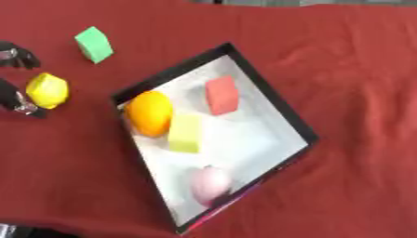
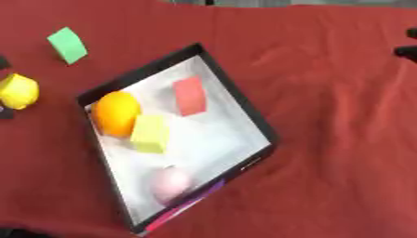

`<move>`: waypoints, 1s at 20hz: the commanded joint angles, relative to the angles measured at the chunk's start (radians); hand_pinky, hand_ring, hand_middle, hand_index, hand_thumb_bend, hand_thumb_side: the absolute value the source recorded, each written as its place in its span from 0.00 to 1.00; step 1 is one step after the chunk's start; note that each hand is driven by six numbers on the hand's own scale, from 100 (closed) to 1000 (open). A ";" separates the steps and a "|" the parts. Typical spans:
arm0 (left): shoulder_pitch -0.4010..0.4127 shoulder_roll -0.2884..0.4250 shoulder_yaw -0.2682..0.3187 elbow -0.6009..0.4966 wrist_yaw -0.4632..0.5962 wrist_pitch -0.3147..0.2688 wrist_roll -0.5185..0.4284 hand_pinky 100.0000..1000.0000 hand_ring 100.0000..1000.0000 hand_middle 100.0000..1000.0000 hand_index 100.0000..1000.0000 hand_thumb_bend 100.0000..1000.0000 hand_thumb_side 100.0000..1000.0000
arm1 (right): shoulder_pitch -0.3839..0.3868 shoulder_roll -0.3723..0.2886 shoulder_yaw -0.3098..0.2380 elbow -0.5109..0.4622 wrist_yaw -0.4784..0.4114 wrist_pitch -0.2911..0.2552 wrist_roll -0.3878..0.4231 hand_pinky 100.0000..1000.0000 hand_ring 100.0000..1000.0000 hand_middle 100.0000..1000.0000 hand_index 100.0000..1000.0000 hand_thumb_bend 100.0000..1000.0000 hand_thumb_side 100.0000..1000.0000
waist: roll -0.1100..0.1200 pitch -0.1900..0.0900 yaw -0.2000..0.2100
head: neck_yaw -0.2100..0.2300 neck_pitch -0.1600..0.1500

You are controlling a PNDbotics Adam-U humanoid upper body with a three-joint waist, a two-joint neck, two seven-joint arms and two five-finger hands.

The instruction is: Pick up objects on the table and place them in the box.

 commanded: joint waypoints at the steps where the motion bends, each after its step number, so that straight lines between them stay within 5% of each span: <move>1: -0.018 0.020 0.016 0.024 -0.005 0.003 0.002 0.85 0.84 0.76 0.84 0.59 0.21 | -0.003 -0.011 -0.005 -0.017 0.007 -0.001 0.005 0.92 0.71 0.75 0.81 0.00 0.51 | 0.001 -0.015 -0.001 | 0.006 -0.008; 7: -0.031 -0.005 0.009 0.058 -0.010 0.004 0.024 0.84 0.83 0.76 0.78 0.52 0.19 | -0.003 -0.009 -0.004 -0.017 0.006 -0.001 0.007 0.92 0.71 0.75 0.81 0.00 0.51 | -0.001 -0.014 -0.001 | 0.008 -0.008; 16: -0.045 -0.035 0.015 0.069 -0.002 0.014 0.062 0.83 0.83 0.75 0.79 0.54 0.26 | -0.001 0.000 0.000 -0.017 0.015 0.010 0.016 0.92 0.71 0.75 0.81 0.00 0.51 | -0.003 -0.011 -0.003 | 0.010 -0.012; 20: -0.050 -0.045 0.014 0.077 0.001 0.023 0.079 0.82 0.82 0.74 0.72 0.41 0.19 | -0.001 0.005 0.000 -0.017 0.019 0.017 0.018 0.92 0.71 0.75 0.81 0.00 0.51 | -0.002 -0.009 -0.005 | 0.012 -0.012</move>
